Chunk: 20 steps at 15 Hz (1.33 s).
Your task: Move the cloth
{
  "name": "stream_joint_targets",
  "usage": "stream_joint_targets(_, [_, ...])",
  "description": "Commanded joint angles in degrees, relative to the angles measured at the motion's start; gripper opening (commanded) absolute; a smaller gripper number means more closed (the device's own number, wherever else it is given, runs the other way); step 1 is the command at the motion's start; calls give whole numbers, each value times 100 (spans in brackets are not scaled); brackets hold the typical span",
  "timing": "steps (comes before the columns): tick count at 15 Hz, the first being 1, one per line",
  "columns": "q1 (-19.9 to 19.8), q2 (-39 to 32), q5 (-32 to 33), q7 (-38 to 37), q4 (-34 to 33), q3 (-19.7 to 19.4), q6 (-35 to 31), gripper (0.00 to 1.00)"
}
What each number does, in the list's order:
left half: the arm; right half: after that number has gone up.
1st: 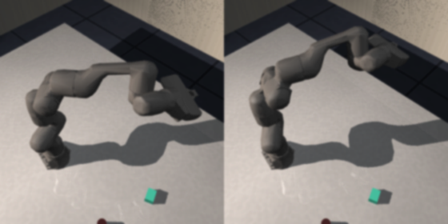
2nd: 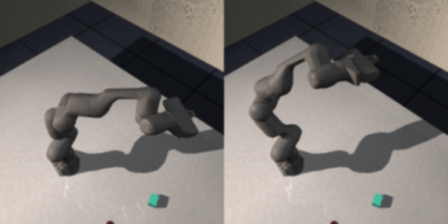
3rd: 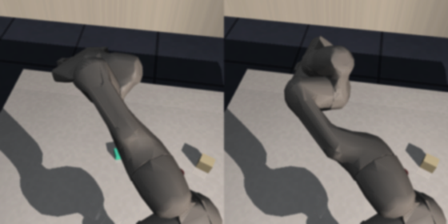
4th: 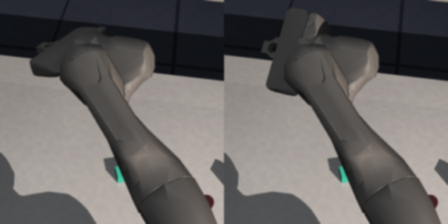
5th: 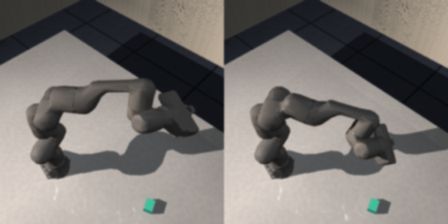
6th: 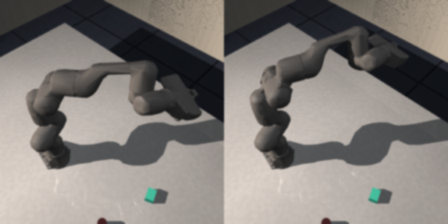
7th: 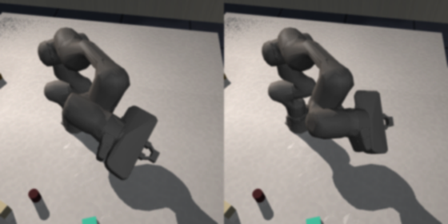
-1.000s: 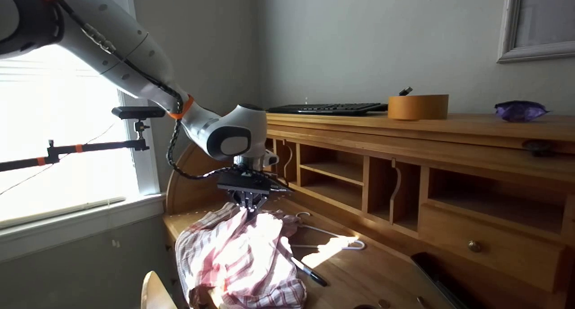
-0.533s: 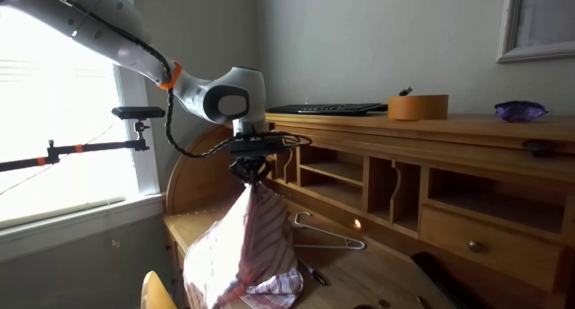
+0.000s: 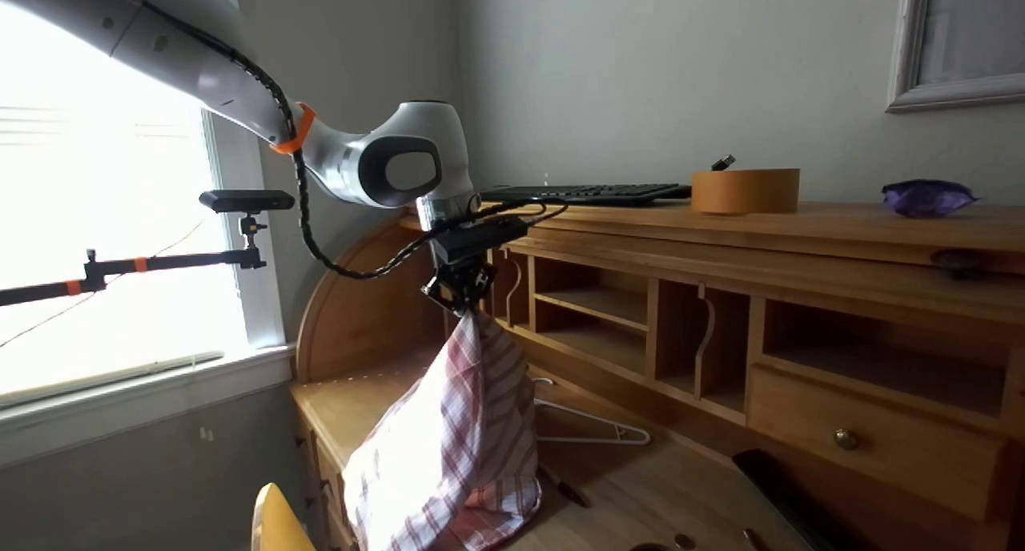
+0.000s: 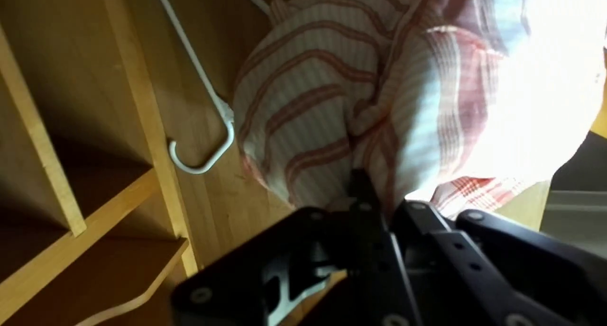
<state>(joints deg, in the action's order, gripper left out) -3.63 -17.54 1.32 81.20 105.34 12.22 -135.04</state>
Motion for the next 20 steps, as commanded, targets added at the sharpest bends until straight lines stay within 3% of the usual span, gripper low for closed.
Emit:
stream_joint_targets(1, [26,184,-40,1016,167,-47,-498,2])
stream_joint_targets(2, [-28,195,-199,1339,222,1,-761,2])
stream_joint_targets(4, [-280,104,-1170,2118,261,282,-1189,2])
stream_joint_targets(5, [59,34,-589,1408,37,-50,-831,7])
stream_joint_targets(7, [-26,31,-994,1827,78,31,-987,7])
stream_joint_targets(11, [-61,32,-1069,1920,106,63,-1015,7])
stream_joint_targets(12, [-61,32,-1072,1922,105,66,-1017,2])
stream_joint_targets(13, [-167,88,-1264,2624,259,257,-1396,2])
stream_joint_targets(19, [-282,87,-1676,4744,737,597,-1686,2])
stream_joint_targets(20, [-472,49,-1751,5116,829,828,-1762,2])
